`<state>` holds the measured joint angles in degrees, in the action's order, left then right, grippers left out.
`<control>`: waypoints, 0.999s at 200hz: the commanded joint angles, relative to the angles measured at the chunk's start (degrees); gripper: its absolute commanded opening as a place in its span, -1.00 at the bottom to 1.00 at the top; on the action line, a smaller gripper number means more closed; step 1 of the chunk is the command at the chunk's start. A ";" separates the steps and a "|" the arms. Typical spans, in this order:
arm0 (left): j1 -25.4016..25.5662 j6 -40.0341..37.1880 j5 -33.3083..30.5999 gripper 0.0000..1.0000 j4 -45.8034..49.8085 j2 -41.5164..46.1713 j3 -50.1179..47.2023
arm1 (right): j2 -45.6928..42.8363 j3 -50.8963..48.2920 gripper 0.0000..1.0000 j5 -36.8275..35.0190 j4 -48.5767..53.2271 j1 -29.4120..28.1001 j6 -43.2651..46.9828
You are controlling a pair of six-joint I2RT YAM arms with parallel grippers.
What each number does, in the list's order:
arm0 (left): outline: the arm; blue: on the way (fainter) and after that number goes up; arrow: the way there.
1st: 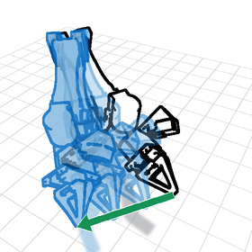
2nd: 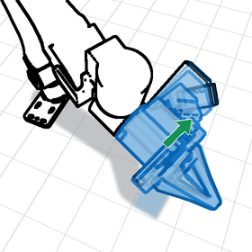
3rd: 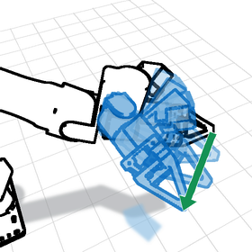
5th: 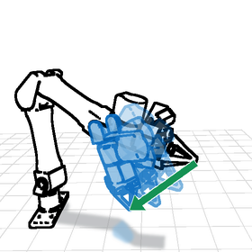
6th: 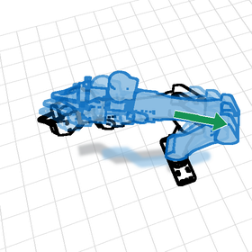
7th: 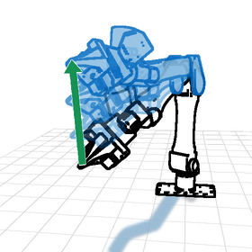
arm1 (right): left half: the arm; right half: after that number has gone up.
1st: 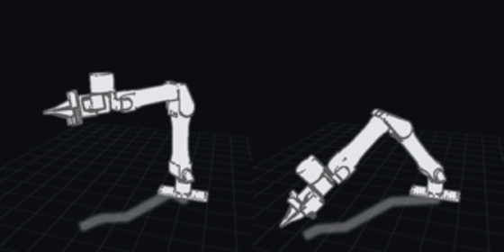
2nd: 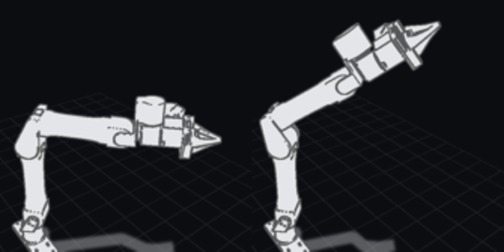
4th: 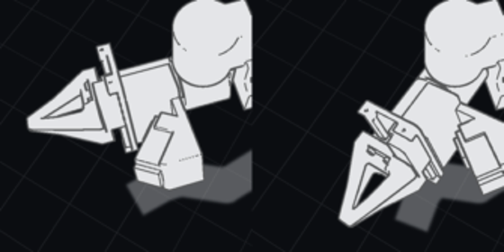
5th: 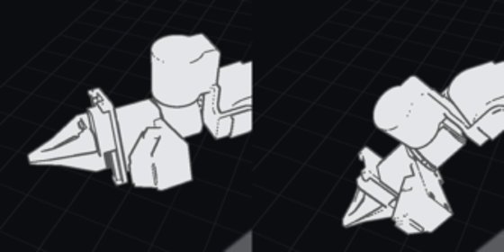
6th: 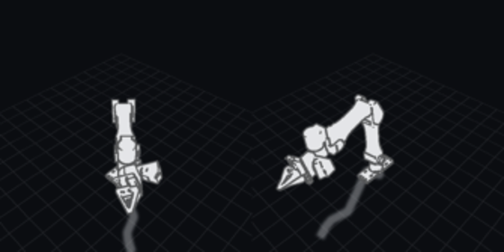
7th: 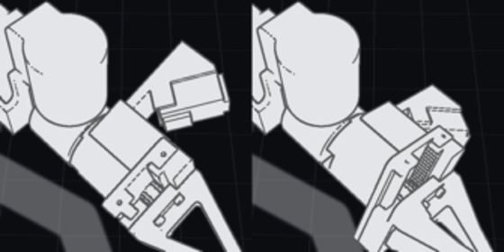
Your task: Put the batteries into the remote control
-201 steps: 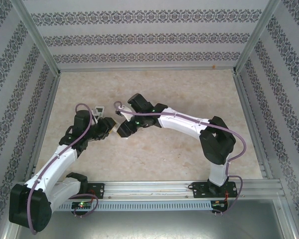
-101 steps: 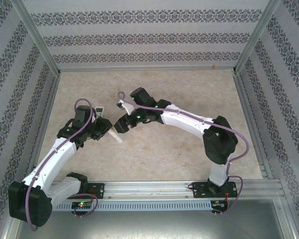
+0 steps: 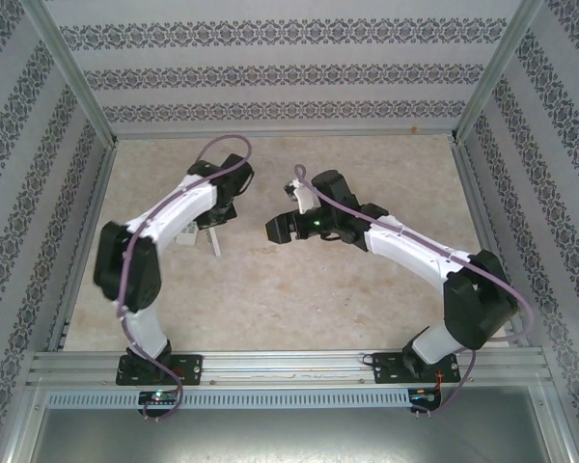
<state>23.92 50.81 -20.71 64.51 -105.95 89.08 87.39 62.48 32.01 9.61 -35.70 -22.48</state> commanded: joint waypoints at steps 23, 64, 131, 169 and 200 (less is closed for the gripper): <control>2.99 -1.21 -9.84 -1.00 18.42 -16.43 16.99 | -4.46 -1.82 0.64 4.02 -0.16 2.21 -1.84; 6.63 -0.93 -18.74 -1.00 29.74 -34.22 39.46 | -6.17 -4.31 0.68 5.42 -1.23 3.01 -2.02; 6.72 -1.10 -23.86 -0.77 36.47 -50.89 54.63 | -11.40 -6.65 0.69 6.36 0.67 5.45 -1.65; 6.67 -5.61 -14.36 -0.32 27.47 -50.10 52.44 | -14.26 -7.27 0.70 6.14 2.66 8.58 -1.80; 6.55 -7.55 -9.23 -0.14 21.52 -47.96 51.55 | -18.33 -8.03 0.74 5.96 6.02 13.37 -1.35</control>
<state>31.00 45.47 -36.80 90.39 -154.98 140.97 72.73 55.53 37.04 12.23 -25.52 -23.97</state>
